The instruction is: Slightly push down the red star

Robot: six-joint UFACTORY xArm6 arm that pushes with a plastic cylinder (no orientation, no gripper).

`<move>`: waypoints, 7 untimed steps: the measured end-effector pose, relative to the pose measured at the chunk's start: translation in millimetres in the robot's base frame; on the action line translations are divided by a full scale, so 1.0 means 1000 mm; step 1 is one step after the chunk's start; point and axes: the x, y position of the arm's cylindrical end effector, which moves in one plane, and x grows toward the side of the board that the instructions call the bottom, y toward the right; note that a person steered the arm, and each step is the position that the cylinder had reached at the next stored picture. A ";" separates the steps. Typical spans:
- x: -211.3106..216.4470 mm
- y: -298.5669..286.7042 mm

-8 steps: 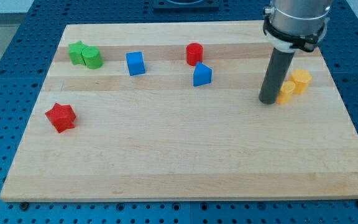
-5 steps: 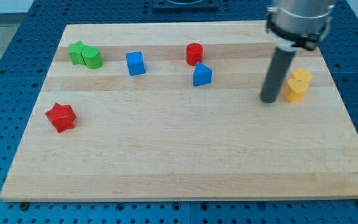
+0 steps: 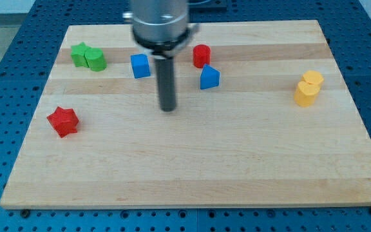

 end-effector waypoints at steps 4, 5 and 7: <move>-0.043 -0.172; -0.043 -0.228; -0.042 -0.223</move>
